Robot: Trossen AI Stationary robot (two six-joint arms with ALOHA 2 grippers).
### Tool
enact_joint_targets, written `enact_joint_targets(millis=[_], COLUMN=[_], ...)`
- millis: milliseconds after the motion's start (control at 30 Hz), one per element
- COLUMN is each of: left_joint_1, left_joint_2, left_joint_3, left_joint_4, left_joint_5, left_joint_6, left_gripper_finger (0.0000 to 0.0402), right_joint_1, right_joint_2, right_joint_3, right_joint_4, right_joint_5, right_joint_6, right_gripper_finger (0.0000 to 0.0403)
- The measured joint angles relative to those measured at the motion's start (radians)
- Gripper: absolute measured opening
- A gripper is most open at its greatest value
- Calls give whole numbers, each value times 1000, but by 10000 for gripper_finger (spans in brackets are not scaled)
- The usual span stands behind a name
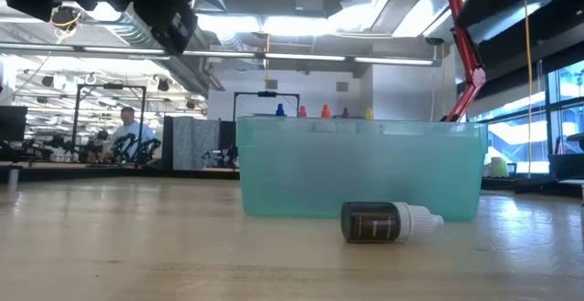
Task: Pick & Place food coloring
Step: Put the small green food coloring bottle into the green bin
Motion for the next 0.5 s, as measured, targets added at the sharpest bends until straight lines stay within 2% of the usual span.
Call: enact_joint_targets(millis=[100, 233, 400, 500], left_joint_1=[0, -1, -33, -93], left_joint_2=[0, 0, 0, 0], left_joint_3=[6, 84, 240, 312], left_joint_4=[-56, -310, -817, -1006], left_joint_5=[77, 164, 98, 57], left_joint_6=[-125, -393, -824, -1050], left_gripper_finger=[130, 130, 130, 130], right_joint_1=[22, 24, 6, 1], right_joint_2=[-47, -88, -108, -106], right_joint_3=[-107, -207, -254, -254], right_joint_4=[144, 262, 295, 295], right_joint_5=[4, 3, 3, 1], right_joint_6=[-25, -35, -21, -21], right_gripper_finger=[193, 193, 193, 193])
